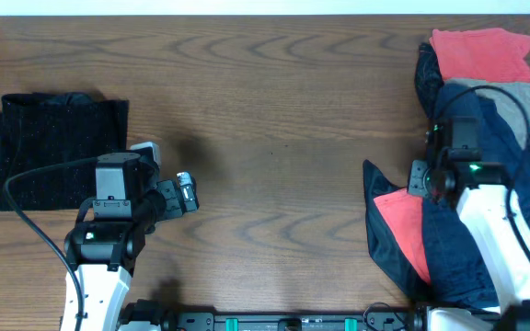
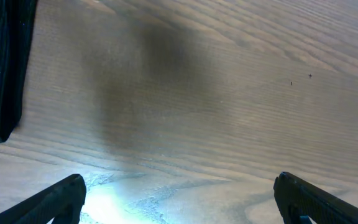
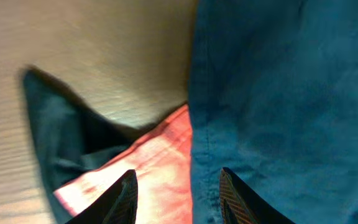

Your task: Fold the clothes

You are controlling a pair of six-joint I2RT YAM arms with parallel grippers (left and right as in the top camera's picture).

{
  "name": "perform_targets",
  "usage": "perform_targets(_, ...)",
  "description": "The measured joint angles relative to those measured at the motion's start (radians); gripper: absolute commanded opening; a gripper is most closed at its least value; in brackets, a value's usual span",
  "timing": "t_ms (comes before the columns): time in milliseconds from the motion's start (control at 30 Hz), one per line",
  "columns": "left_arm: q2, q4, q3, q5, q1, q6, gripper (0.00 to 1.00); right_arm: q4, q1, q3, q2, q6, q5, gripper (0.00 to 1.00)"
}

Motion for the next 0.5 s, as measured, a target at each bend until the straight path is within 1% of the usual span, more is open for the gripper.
perform_targets(267,0.0,0.0,0.0,0.0,0.0,0.0,0.98,0.135,0.0,-0.08,0.127,0.028,0.066,0.43)
perform_targets(333,0.0,0.0,0.0,0.0,0.0,0.0,0.98,0.156,0.0,-0.091,0.154,0.035,0.083,0.39)
perform_targets(433,0.0,0.0,0.0,0.0,0.0,0.0,0.98,0.175,0.0,-0.094,0.188,0.045,0.1,0.36)
perform_targets(500,0.0,0.0,0.0,0.0,0.0,0.0,0.98,0.182,0.0,-0.095,0.193,0.047,0.106,0.31)
